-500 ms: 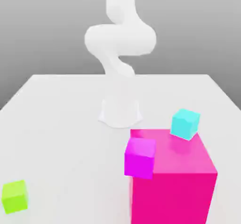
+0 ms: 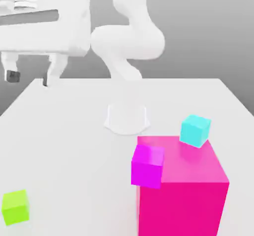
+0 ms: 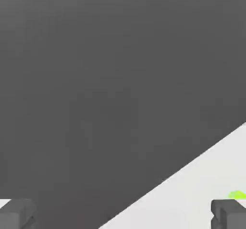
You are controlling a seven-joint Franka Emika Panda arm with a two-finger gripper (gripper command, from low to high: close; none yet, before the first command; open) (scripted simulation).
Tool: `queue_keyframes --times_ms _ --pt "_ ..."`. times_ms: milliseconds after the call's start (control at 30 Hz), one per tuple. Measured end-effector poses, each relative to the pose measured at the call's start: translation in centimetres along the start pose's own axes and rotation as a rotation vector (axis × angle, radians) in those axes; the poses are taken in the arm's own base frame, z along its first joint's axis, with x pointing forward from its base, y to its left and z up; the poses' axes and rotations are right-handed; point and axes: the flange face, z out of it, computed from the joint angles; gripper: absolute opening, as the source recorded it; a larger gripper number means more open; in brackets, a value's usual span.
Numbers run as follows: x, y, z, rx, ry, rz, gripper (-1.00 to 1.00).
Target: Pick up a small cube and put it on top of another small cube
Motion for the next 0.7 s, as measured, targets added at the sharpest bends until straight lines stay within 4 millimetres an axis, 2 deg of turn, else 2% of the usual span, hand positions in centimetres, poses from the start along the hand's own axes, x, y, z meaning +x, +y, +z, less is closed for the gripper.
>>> queue_keyframes --times_ms 167,200,400,533,567,700 --pt "4.7 4.2 9.0 -0.134 -0.014 0.218 0.0" --pt "5.1 5.1 10.7 -0.16 -0.019 0.254 0.0" --pt "7.4 11.9 20.6 -0.314 -0.043 0.479 0.0" --pt "7.3 14.4 26.0 -0.337 -0.045 0.514 0.0" --pt "7.1 14.9 27.3 -0.338 -0.045 0.515 -1.0" --pt "7.1 14.9 27.3 -0.336 -0.045 0.515 -1.0"
